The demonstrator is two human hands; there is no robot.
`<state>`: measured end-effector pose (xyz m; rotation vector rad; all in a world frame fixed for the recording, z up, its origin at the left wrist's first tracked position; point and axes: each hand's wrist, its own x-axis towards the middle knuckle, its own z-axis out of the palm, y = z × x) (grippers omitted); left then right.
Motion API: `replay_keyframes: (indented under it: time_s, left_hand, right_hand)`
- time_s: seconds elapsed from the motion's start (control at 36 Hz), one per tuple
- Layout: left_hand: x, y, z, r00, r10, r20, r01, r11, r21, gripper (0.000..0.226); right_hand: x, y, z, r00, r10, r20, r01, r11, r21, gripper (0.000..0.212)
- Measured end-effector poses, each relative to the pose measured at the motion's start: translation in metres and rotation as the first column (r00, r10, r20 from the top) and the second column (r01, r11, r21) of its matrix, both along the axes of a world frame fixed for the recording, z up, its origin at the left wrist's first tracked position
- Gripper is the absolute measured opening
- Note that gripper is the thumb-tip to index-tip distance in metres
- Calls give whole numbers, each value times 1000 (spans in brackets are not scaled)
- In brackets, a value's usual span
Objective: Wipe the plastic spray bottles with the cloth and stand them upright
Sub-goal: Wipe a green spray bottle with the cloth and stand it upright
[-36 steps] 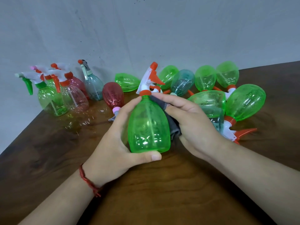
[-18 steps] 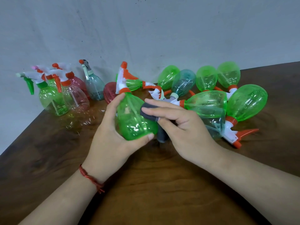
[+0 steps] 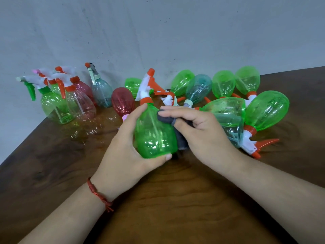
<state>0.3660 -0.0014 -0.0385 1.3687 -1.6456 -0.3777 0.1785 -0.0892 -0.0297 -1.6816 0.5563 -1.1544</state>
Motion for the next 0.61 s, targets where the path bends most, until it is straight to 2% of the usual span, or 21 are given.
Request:
replay_keyframes:
  time_s: [0.08, 0.25, 0.47, 0.61]
  left_hand:
    - [-8, 6, 4, 995, -100, -12, 100, 995, 12, 118]
    - [-6, 9, 9, 982, -189, -29, 190, 982, 19, 122]
    - [-8, 7, 6, 989, -147, 36, 146, 989, 4, 118]
    - [-7, 7, 8, 996, -81, -23, 79, 995, -59, 117]
  right_hand:
    - [-2, -4, 5, 980, 86, 182, -133, 955, 265, 31]
    - [-4, -8, 8, 913, 89, 399, -237, 910, 339, 26]
    - [-3, -4, 2, 960, 81, 268, -146, 961, 235, 28]
    - [-3, -2, 3, 975, 69, 212, -93, 990, 105, 30]
